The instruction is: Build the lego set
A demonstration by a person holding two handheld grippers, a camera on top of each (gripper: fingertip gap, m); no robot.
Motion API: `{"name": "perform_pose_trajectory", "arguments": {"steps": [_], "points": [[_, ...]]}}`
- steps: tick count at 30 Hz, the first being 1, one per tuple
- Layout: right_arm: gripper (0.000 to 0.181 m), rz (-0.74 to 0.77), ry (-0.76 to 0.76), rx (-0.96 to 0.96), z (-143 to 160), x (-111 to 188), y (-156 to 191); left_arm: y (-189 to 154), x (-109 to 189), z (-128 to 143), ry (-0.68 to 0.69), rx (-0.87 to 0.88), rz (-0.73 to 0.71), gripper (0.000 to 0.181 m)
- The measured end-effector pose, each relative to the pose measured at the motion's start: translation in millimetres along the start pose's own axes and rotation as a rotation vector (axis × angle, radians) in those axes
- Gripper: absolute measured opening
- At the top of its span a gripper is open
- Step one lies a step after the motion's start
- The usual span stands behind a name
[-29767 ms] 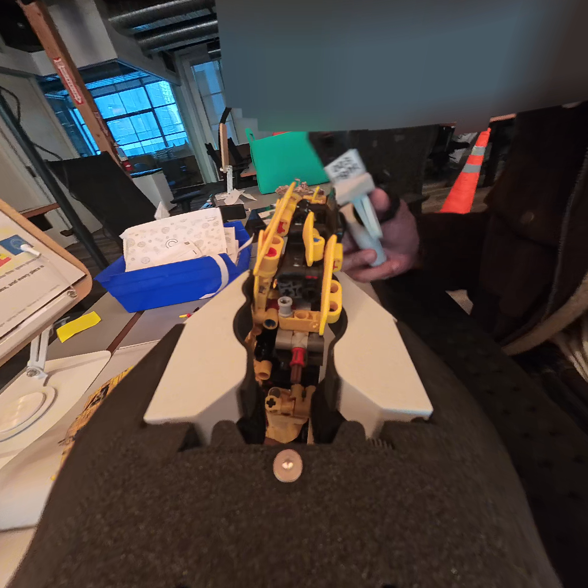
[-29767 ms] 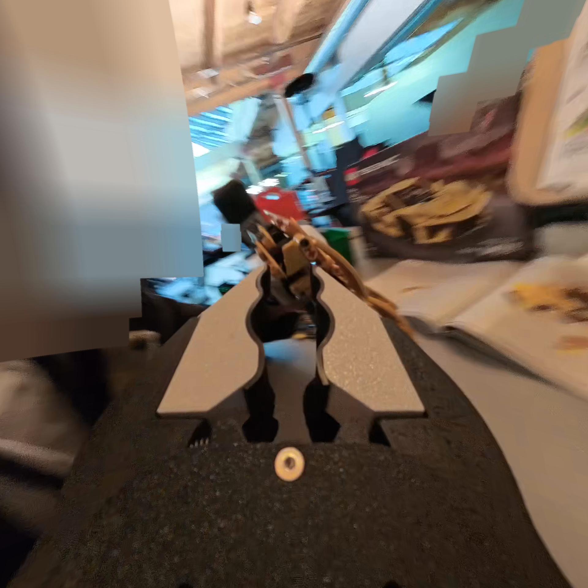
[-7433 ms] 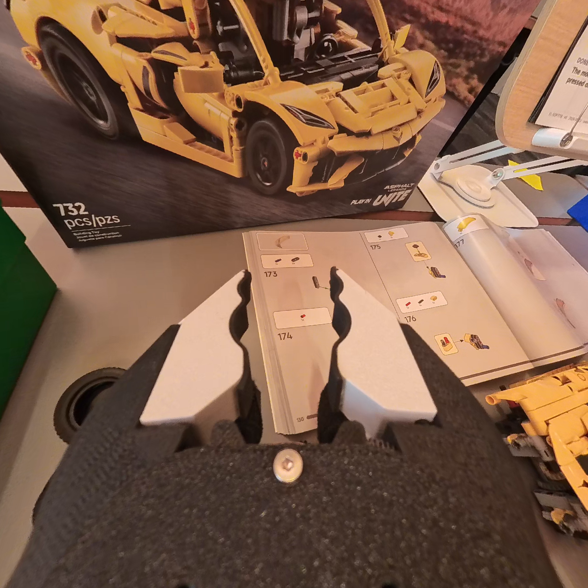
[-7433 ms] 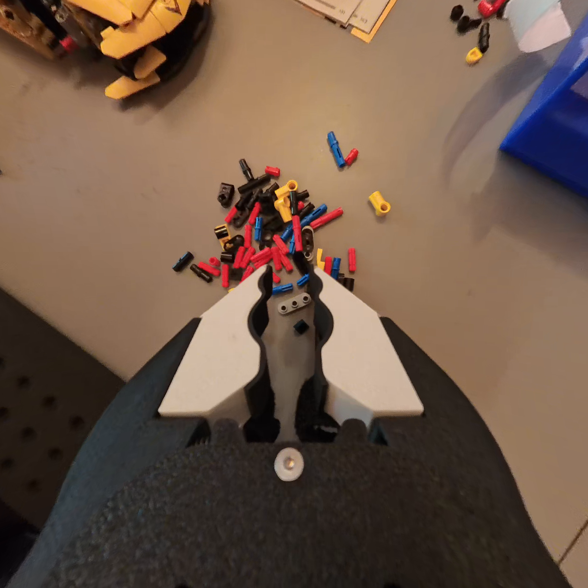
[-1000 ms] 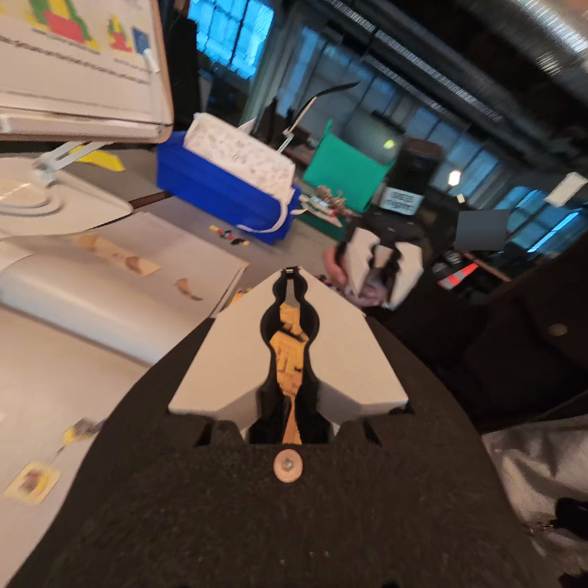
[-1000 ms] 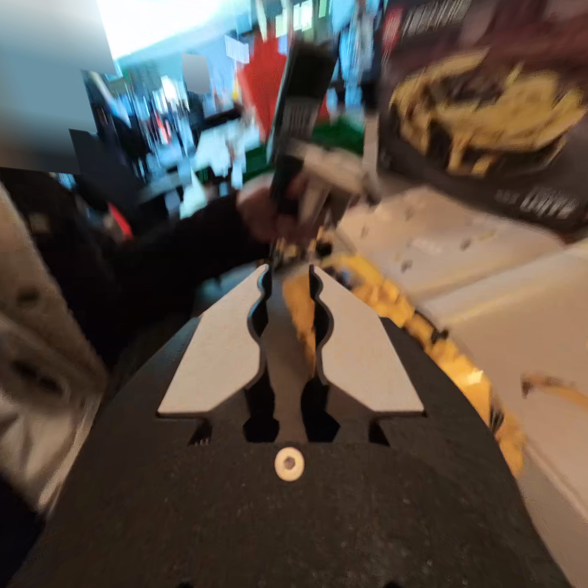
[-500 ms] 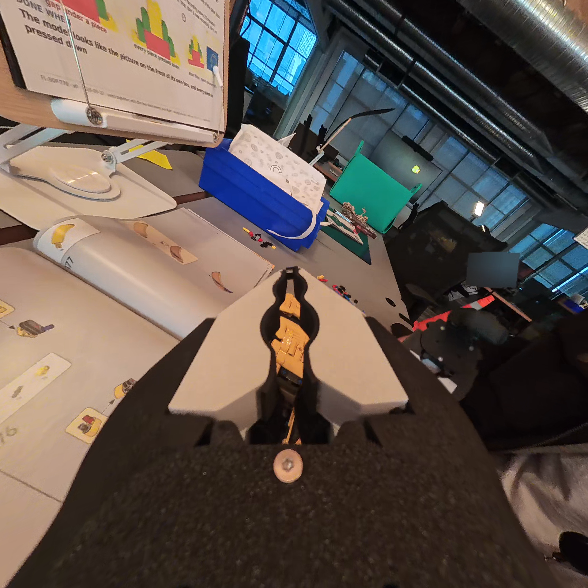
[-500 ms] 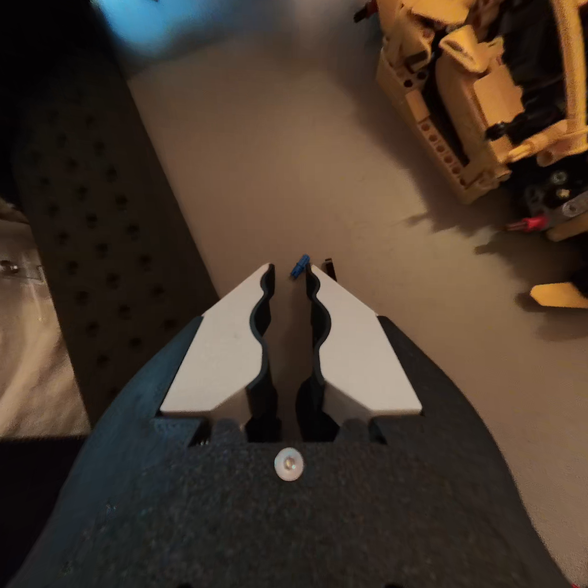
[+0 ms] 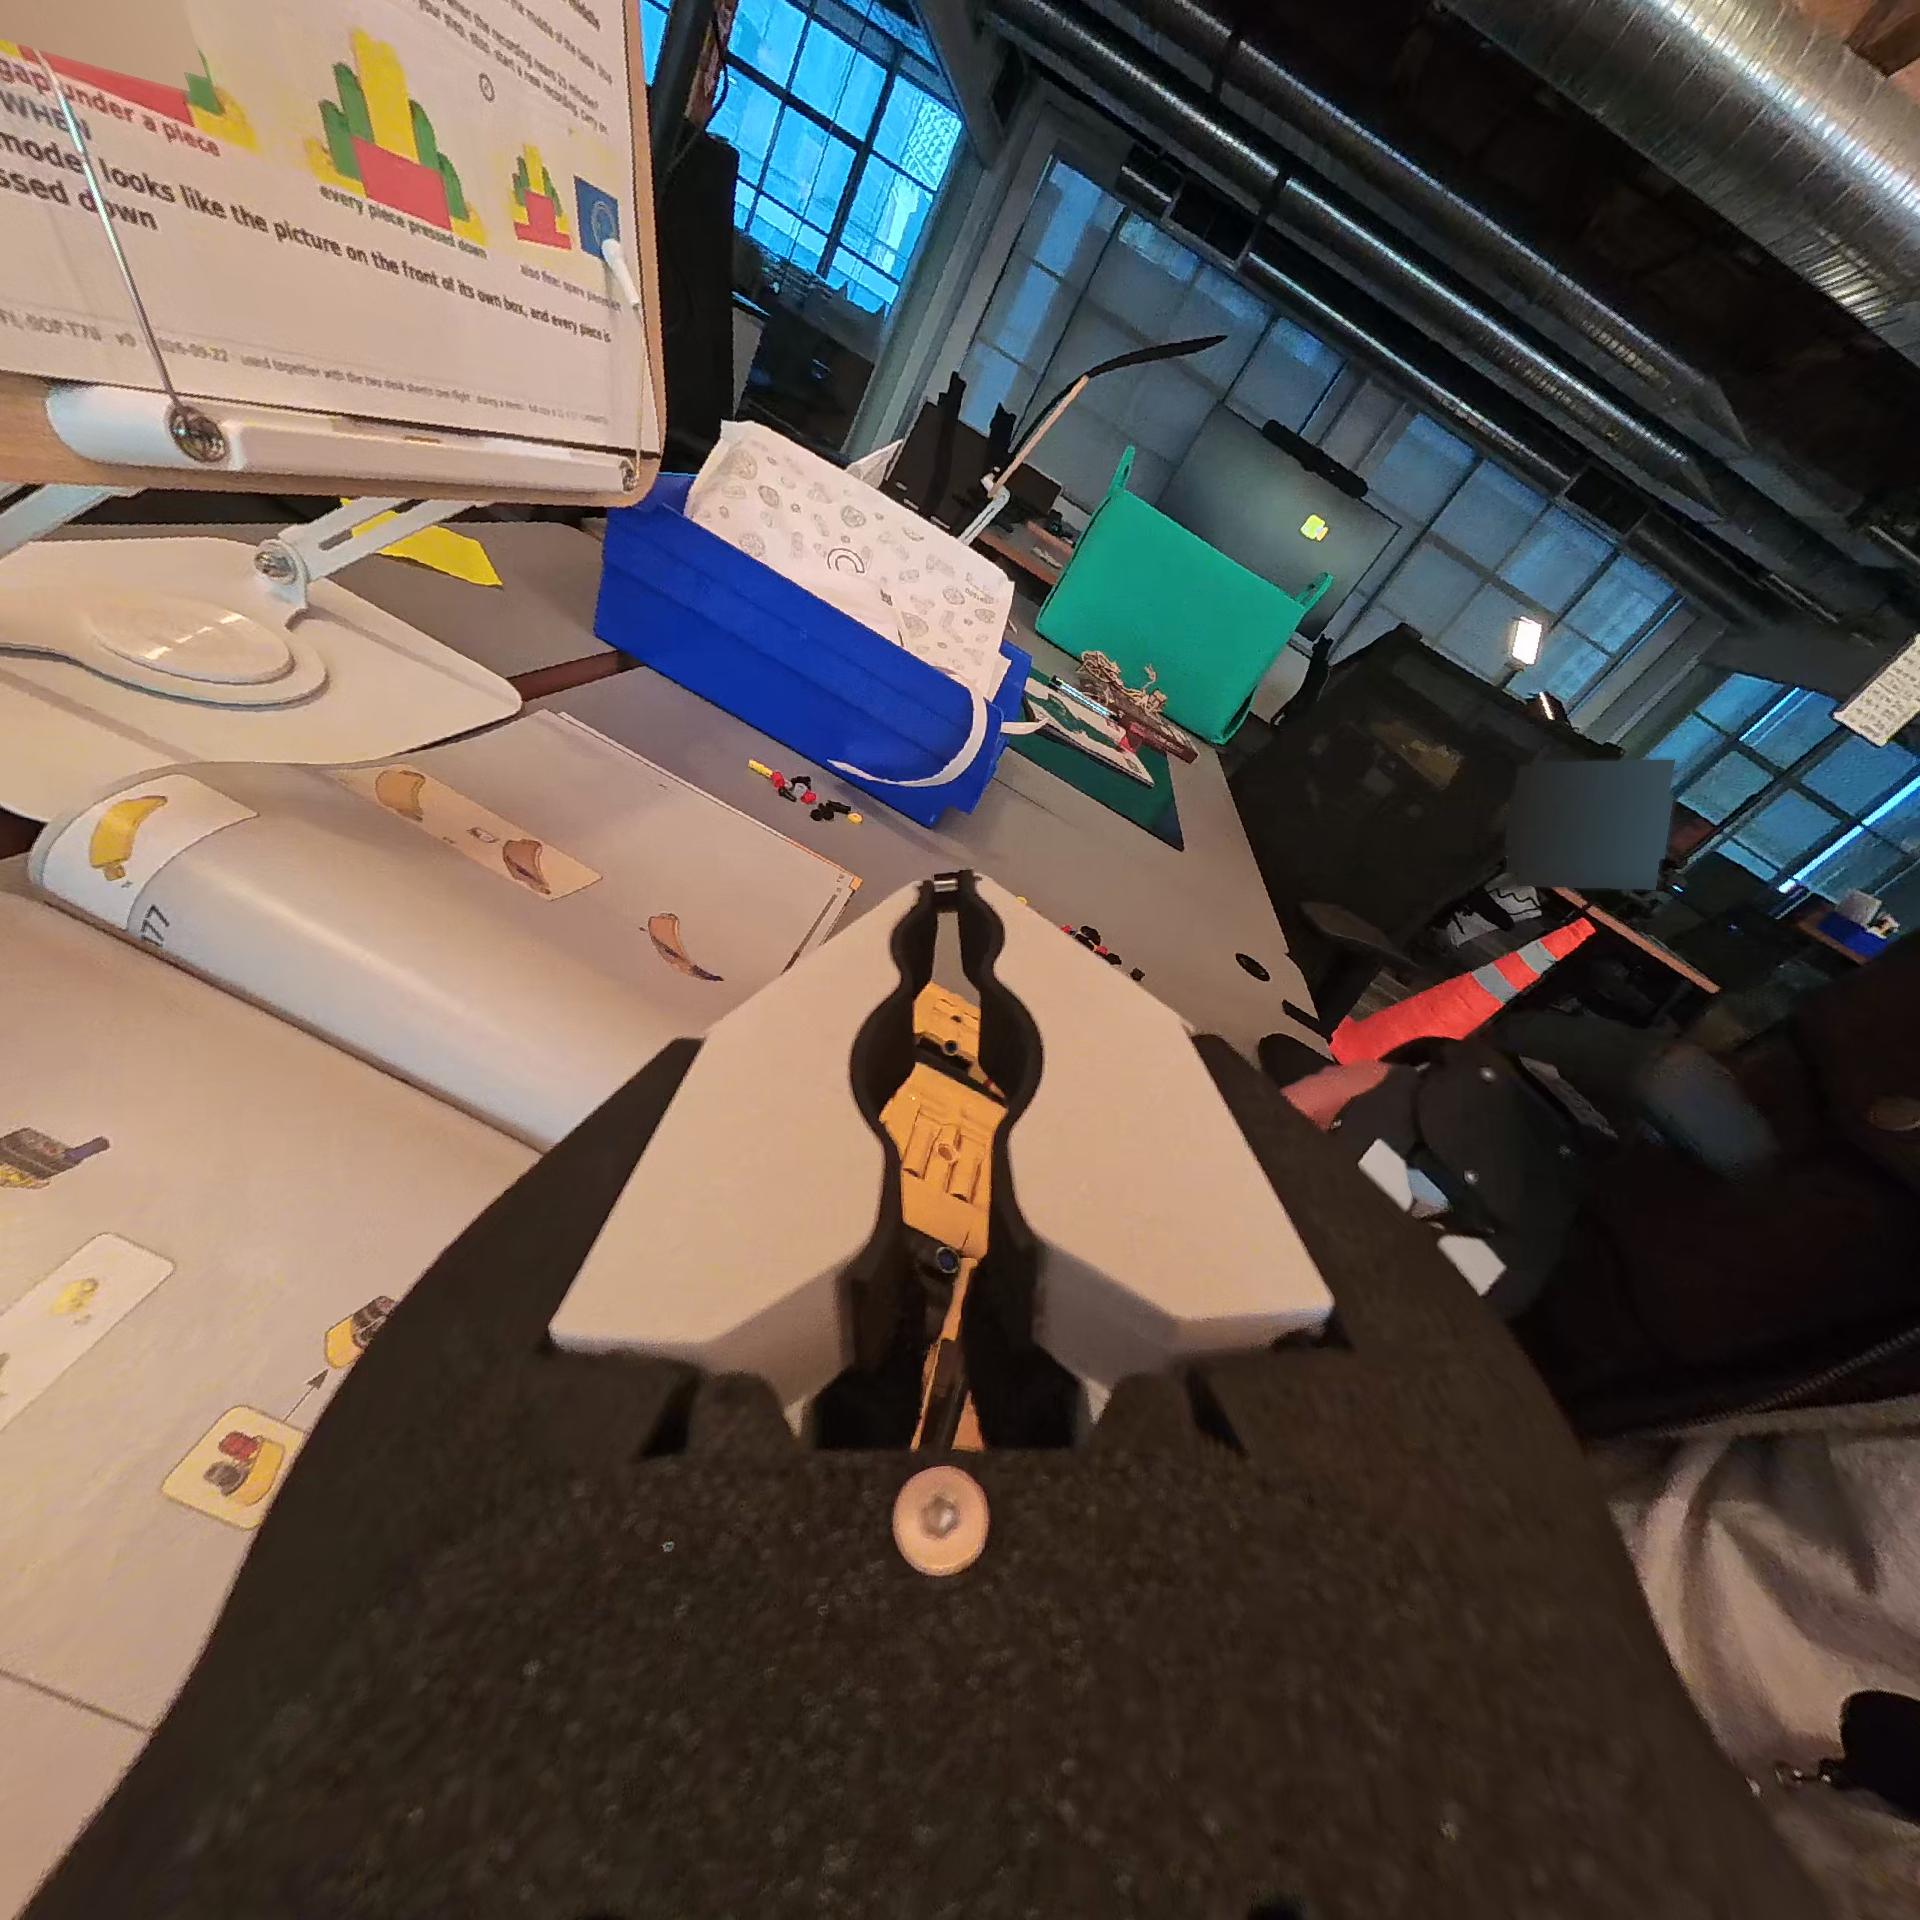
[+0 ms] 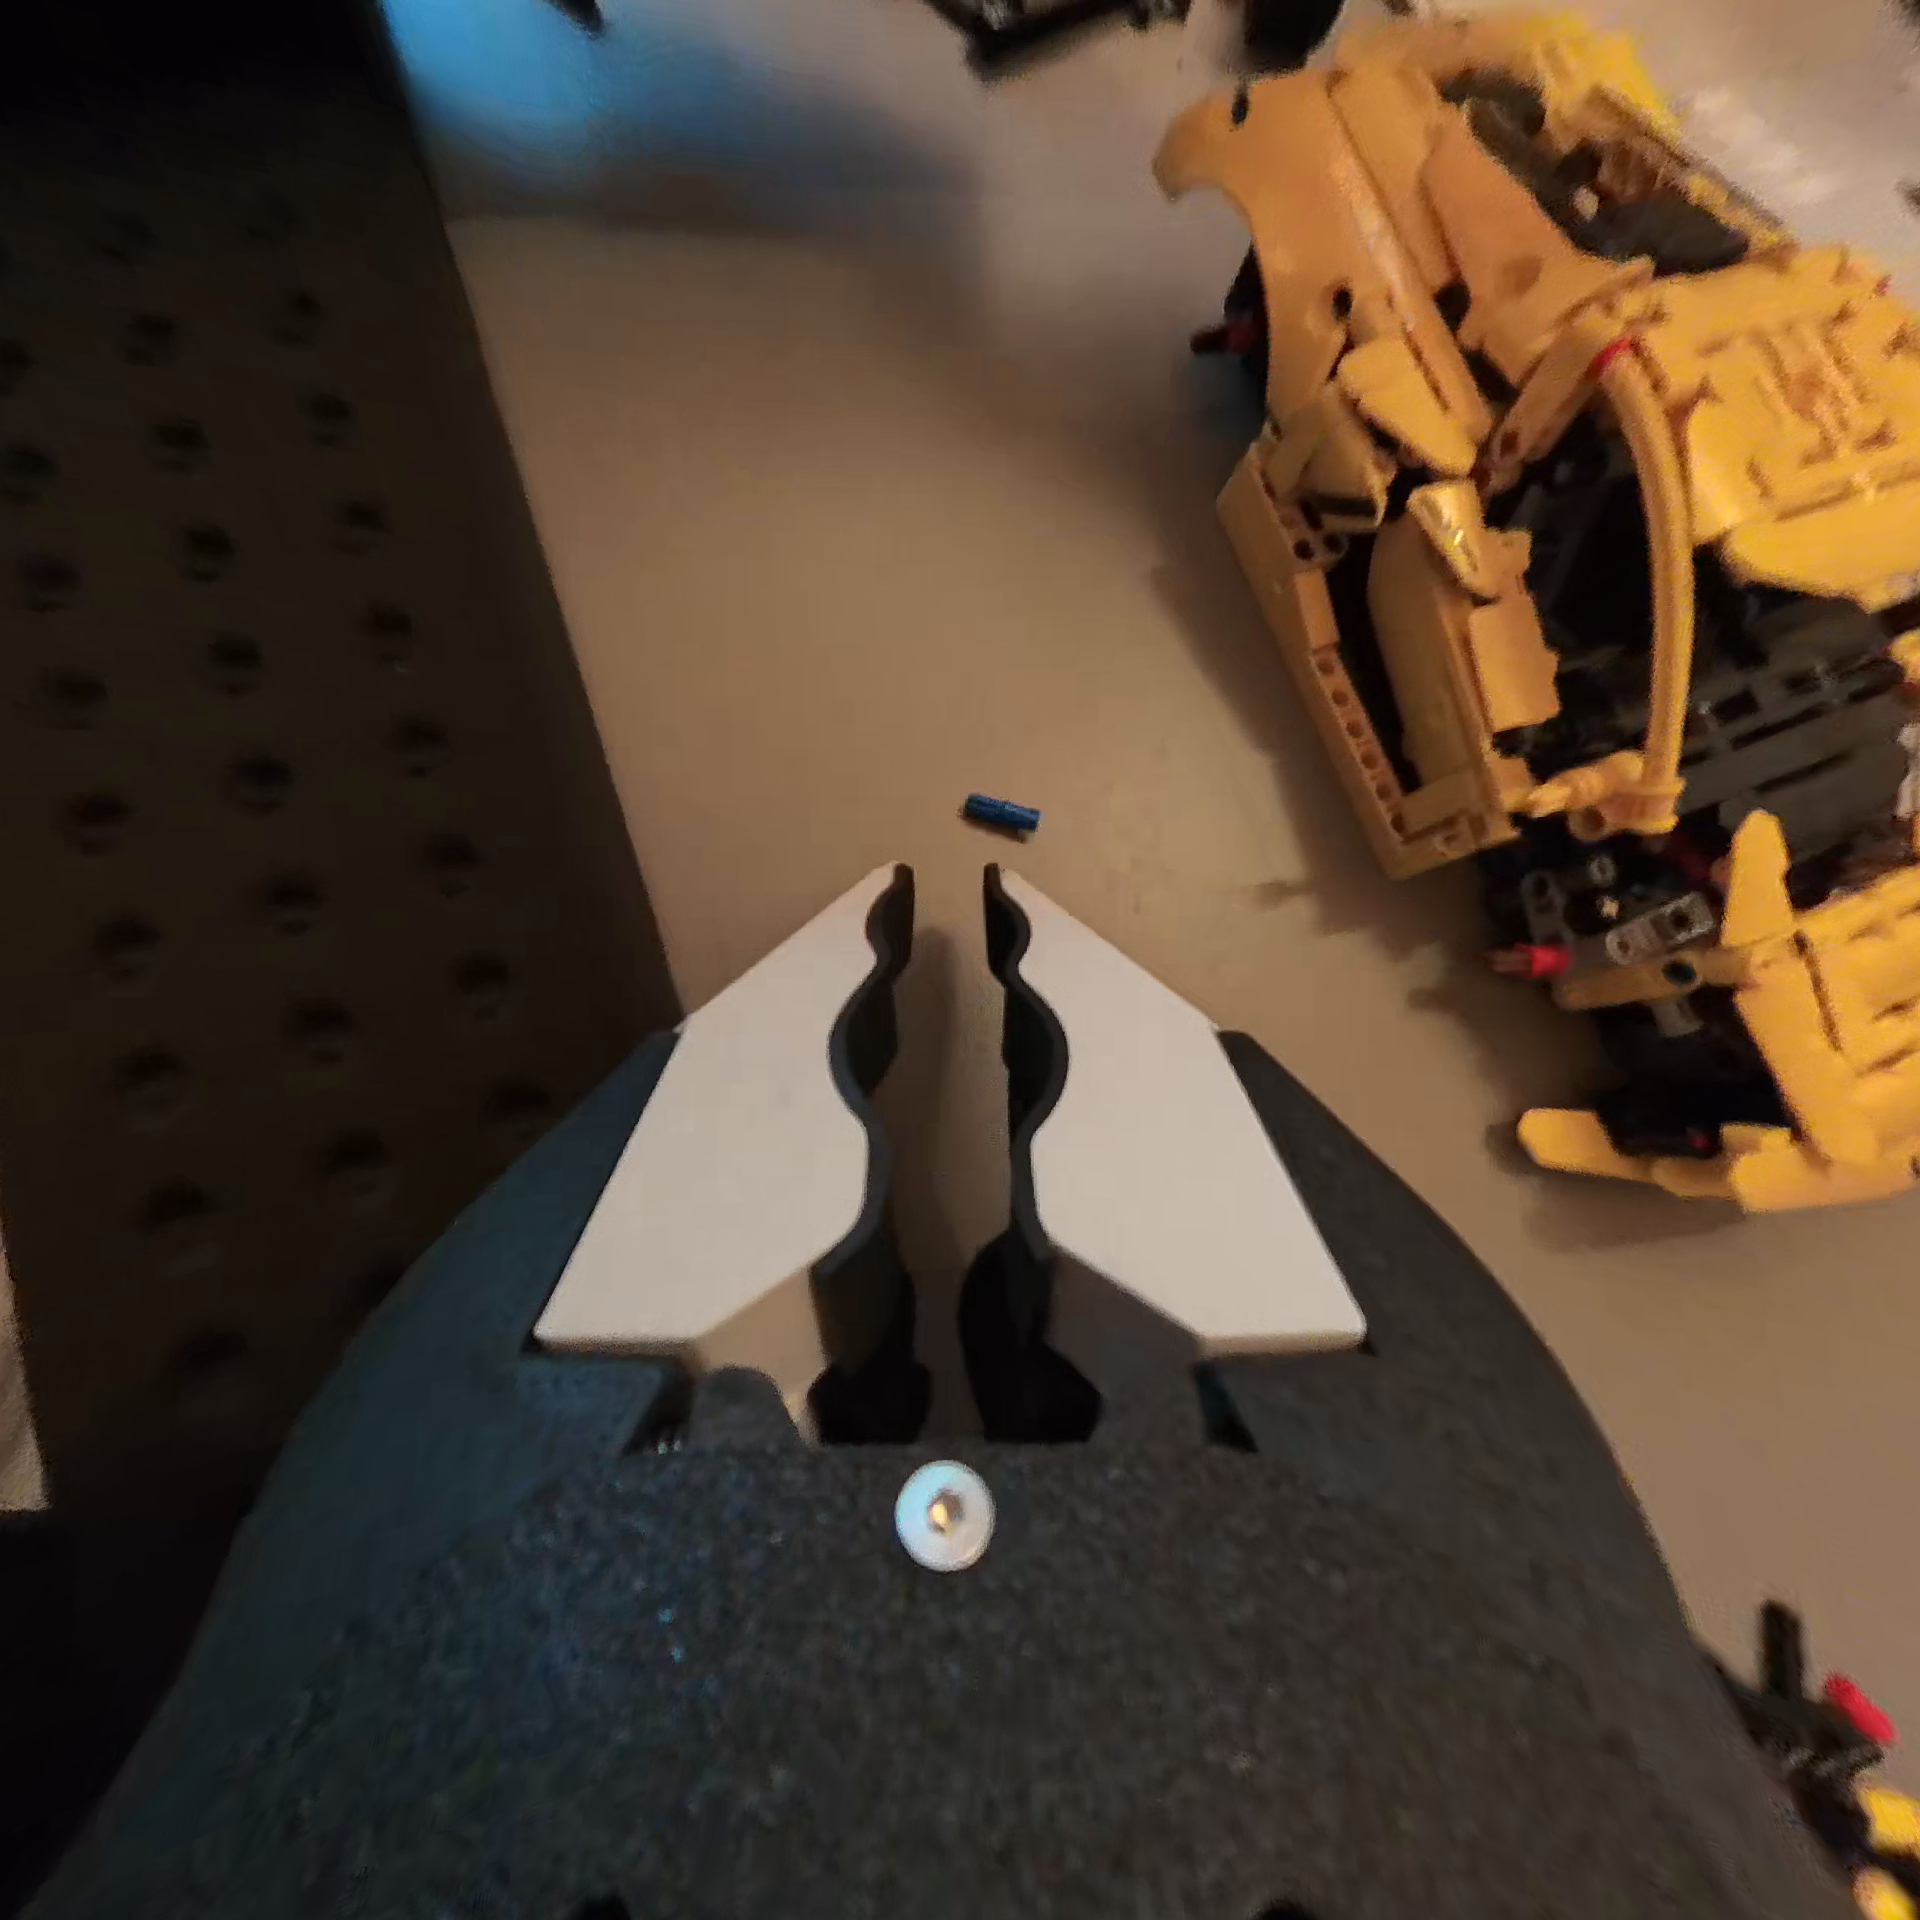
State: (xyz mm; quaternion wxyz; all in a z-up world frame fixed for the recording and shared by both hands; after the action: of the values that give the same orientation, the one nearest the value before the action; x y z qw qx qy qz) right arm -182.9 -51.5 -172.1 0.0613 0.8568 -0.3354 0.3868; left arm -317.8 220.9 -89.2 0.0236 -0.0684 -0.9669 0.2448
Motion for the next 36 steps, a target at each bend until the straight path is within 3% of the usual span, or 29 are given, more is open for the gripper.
{"name": "perform_pose_trajectory", "arguments": {"steps": [4, 6, 11, 14, 19, 27, 33, 36], "points": [[0.008, -0.037, -0.094, 0.182, -1, -3, -29, -4, 0, -1, -0.003, -0.019, 0.055, 0.003], [0.008, -0.152, -0.177, 0.262, -4, -10, -44, -8, 0, -1, -0.010, -0.025, 0.115, 0.003], [0.031, -0.541, -0.103, 0.316, -22, -40, -66, -10, 5, -2, 0.008, -0.045, 0.150, 0.003], [0.034, -0.672, -0.054, 0.325, -32, -52, -66, -8, 8, -2, 0.011, -0.050, 0.137, 0.003], [0.029, -0.642, -0.040, 0.392, -30, -56, -62, -8, 9, -3, 0.011, -0.060, 0.137, 0.003], [0.026, -0.652, -0.001, 0.323, -19, -44, -52, -10, 8, -4, 0.007, -0.062, 0.142, 0.003], [0.027, -0.547, -0.103, 0.394, -25, -43, -47, -13, 10, -6, -0.006, -0.068, 0.148, 0.003], [0.028, -0.596, -0.090, 0.394, -28, -53, -44, -14, 8, -5, 0.000, -0.070, 0.155, 0.003]]}}
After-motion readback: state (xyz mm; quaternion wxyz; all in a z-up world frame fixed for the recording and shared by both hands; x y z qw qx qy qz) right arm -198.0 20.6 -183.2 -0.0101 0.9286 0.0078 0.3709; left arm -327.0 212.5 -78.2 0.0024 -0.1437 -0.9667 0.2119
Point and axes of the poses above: each gripper's, where its closed fingertips meet, x back along the fingers, z out of its underside, y = z × x across the jaws, the point moved 10 cm from there along x, back along the fingers
